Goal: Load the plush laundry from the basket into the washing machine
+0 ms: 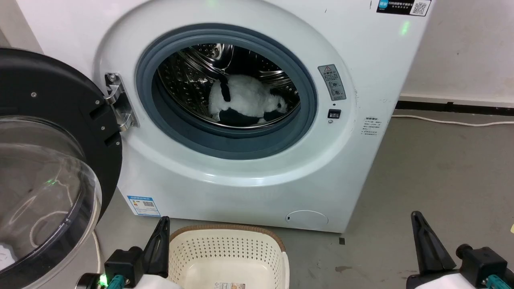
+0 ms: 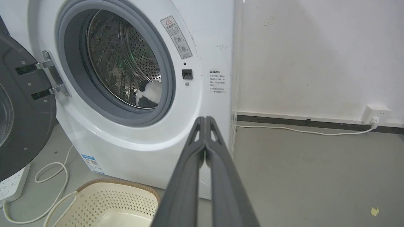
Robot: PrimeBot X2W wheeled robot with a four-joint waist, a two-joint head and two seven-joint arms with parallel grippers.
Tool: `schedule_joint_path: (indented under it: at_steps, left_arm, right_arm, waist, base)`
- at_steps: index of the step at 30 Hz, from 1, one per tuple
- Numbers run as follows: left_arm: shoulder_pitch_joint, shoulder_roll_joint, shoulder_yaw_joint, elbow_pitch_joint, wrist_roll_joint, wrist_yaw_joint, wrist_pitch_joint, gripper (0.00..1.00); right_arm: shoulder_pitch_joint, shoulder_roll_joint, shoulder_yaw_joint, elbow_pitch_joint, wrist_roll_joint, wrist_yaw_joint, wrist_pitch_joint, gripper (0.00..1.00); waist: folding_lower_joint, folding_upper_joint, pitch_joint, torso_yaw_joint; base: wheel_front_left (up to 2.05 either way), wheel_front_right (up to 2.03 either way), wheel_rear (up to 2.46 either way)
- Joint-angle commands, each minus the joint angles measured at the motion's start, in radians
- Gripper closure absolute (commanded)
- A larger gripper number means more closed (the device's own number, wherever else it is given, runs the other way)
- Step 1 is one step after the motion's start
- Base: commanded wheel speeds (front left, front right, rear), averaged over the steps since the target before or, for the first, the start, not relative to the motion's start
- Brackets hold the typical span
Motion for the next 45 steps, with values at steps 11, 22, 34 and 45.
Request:
schedule_joint_path:
  at_steps: [11,22,34,45]
  left_arm:
    - [-0.013,-0.015,0.024,-0.02,0.038,-0.006,0.034,1.0]
    - [-0.017,-0.026,0.039,-0.031,0.06,-0.008,0.056,1.0]
    - [-0.021,-0.037,0.054,-0.042,0.082,-0.011,0.079,1.0]
    - [-0.025,-0.049,0.072,-0.056,0.108,-0.013,0.105,1.0]
  right_arm:
    - [-0.026,0.0,0.006,-0.009,-0.023,0.0,0.032,1.0]
    - [-0.034,0.0,0.009,-0.013,-0.035,0.0,0.054,1.0]
    - [-0.042,0.0,0.013,-0.016,-0.047,0.0,0.077,1.0]
    - [-0.052,0.0,0.017,-0.02,-0.062,-0.001,0.103,1.0]
  waist:
    - [0.0,0.0,0.002,-0.006]
    - [0.0,0.0,0.004,-0.011]
    - [0.0,0.0,0.005,-0.015]
    - [0.0,0.0,0.007,-0.021]
  base:
    - [0.0,0.0,0.0]
    - [0.0,0.0,0.0]
    - [0.0,0.0,0.0]
    - [0.0,0.0,0.0]
